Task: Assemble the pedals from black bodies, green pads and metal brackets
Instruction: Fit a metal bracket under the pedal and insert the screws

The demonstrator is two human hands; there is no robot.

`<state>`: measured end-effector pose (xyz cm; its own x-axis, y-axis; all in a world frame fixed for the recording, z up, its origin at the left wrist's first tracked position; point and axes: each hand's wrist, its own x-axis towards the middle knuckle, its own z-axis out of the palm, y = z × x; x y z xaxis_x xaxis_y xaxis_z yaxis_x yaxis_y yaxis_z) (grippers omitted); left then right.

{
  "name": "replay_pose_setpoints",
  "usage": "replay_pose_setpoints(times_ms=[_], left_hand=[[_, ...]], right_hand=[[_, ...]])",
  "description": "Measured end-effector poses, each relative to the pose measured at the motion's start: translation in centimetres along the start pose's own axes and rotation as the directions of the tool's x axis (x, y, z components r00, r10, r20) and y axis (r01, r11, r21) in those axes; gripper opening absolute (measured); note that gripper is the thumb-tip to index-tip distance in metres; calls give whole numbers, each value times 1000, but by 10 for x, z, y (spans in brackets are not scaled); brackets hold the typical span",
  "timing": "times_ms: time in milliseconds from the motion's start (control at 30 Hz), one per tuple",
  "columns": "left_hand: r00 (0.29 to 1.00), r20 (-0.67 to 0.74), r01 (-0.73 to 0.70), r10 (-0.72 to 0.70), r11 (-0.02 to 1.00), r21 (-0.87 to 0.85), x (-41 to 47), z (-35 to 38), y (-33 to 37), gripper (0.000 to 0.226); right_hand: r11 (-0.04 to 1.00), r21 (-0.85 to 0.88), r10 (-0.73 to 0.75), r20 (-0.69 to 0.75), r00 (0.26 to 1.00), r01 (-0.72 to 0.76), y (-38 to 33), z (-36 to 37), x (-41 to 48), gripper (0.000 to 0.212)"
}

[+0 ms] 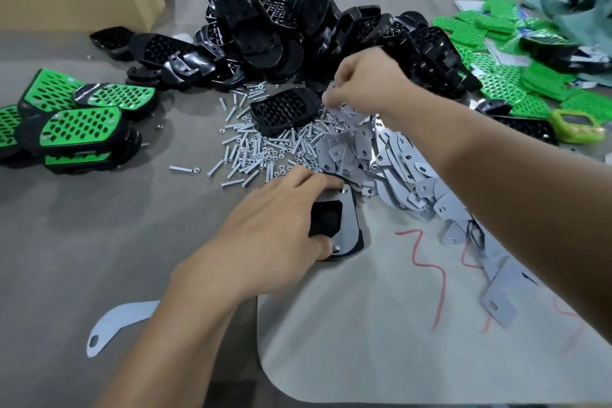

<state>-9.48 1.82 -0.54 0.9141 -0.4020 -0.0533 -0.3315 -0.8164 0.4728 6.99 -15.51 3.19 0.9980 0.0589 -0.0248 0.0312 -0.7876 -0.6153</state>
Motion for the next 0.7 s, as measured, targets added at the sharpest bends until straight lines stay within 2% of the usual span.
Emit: replay_pose_setpoints(times_ms=[33, 100, 167, 267, 333, 367, 433, 467, 533, 600, 633, 700], left_hand=[[1000, -3, 4, -4, 1000, -5, 0, 0, 0, 74], [1000, 1, 16, -16, 999, -32, 1, 0, -1, 75], [1000, 4, 19, -18, 997, -75, 2, 1, -3, 75], [1000, -27, 2, -8, 980, -200, -1, 6, -10, 76], [996, -74, 10, -40, 931, -365, -4, 12, -14, 73], [992, -94, 26, -83, 867, -498, -5, 13, -15, 69], [970, -135, 29, -201, 649, -760, -5, 15, -16, 55], [946, -184, 0, -267, 566, -824, -4, 15, -16, 43], [868, -340, -90, -361, 560, -824, -4, 12, -14, 23], [790, -463, -158, -401, 597, -787, -6, 9, -8, 42], [765, -485, -168, -423, 595, -786, -5, 8, -6, 50], [761, -439, -125, -478, 556, -822, -1, 5, -4, 40]], right_hand=[[984, 180, 15, -49, 999, -6, -1, -8, -2, 16], [879, 477, 32, -92, 995, 16, -6, -24, -7, 17], [762, 647, 27, -82, 996, 32, -13, -37, -16, 20], [578, 816, 37, 15, 999, -33, -17, -46, -42, 16], [511, 856, 18, 73, 997, -72, -14, -45, -63, 14], [503, 860, 6, 98, 995, -88, -12, -43, -74, 15], [507, 854, 14, 129, 992, -118, -10, -33, -92, 16], [508, 853, 22, 126, 992, -119, -10, -26, -100, 17], [499, 865, -7, 68, 998, -55, -13, -14, -117, 18], [526, 842, -103, -75, 992, 118, -16, -4, -134, 18], [559, 799, -164, -154, 974, 220, -16, 0, -144, 18], [652, 668, -257, -251, 933, 359, -14, 13, -163, 19]])
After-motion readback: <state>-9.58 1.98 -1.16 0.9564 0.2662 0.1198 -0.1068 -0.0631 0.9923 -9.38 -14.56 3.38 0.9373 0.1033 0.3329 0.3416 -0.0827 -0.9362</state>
